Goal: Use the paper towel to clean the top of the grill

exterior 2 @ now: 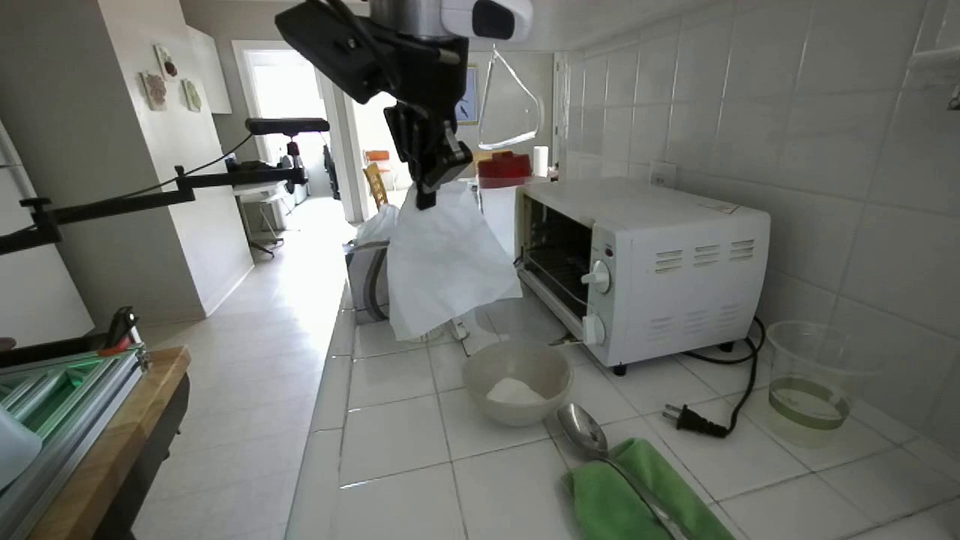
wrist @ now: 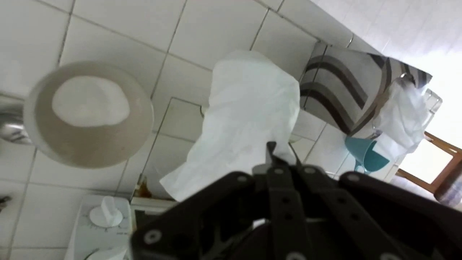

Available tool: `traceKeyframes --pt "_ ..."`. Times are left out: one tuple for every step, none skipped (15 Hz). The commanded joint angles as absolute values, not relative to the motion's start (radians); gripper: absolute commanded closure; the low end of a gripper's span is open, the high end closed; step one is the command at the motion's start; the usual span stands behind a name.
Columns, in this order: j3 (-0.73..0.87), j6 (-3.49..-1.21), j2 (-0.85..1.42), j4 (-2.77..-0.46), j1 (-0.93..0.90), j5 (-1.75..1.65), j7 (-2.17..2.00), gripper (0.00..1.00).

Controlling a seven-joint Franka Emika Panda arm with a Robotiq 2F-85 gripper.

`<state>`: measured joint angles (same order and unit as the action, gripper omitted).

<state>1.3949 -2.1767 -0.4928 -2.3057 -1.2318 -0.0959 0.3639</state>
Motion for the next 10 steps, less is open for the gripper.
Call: traceKeyframes --pt "1.309 -2.066 -0.388 -2.296 -1.118 -0.055 0.402 1.00" --pt "1.283 -2.038 -0.372 -2.294 -1.083 -0.054 0.410 1.00" --pt "1.247 -2.012 -0.355 -2.297 -1.044 -0.054 0.415 1.00" --pt "1.220 -1.987 -0.338 -2.301 -1.011 -0.049 0.426 1.00" --pt "1.189 -1.961 -0.321 -2.304 -0.975 -0.041 0.438 1.00" --pt "1.156 -1.952 -0.300 -2.315 -0.935 -0.034 0.444 1.00" --pt "1.130 -1.954 -0.278 -2.327 -0.898 -0.021 0.452 1.00" --pt "1.101 -1.975 -0.256 -2.345 -0.857 -0.014 0.466 1.00" --pt "1.067 -1.988 -0.227 -2.358 -0.813 -0.009 0.474 1.00" --pt "1.031 -2.006 -0.196 -2.377 -0.763 -0.011 0.483 1.00"
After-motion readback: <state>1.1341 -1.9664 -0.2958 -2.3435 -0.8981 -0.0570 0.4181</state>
